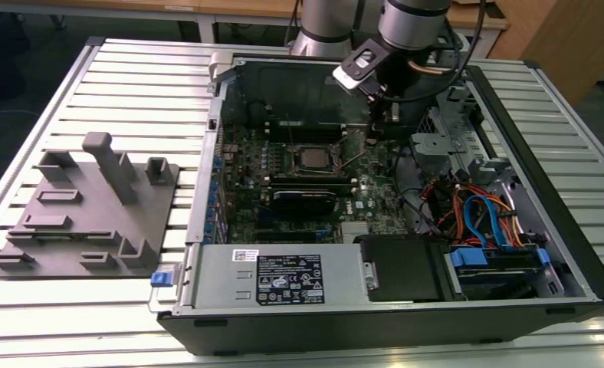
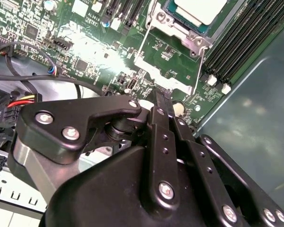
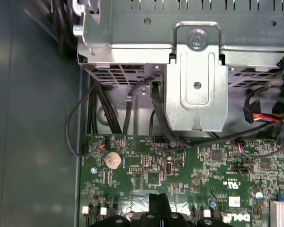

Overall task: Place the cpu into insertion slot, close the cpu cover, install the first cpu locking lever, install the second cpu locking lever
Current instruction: 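Close the cpu cover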

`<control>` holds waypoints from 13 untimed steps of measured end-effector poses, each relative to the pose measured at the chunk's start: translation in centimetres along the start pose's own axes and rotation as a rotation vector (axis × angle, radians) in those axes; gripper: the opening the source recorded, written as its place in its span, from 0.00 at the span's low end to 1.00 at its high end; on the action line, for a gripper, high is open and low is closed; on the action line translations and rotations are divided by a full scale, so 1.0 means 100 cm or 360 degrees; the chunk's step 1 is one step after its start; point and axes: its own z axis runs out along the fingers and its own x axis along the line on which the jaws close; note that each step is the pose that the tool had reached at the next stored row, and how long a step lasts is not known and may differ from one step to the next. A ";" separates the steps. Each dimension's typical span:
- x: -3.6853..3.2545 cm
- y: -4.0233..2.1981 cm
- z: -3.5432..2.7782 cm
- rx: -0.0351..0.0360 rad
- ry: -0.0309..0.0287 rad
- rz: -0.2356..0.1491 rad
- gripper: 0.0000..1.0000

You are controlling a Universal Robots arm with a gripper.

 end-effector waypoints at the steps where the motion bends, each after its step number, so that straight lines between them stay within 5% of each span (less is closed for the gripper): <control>1: 0.0000 0.0007 0.0001 0.0000 -0.00001 0.0000 0.10; 8: 0.0000 0.0058 0.0013 0.0000 0.00000 0.0000 0.10; 13: -0.0001 0.0062 0.0083 0.0000 0.00000 0.0000 0.10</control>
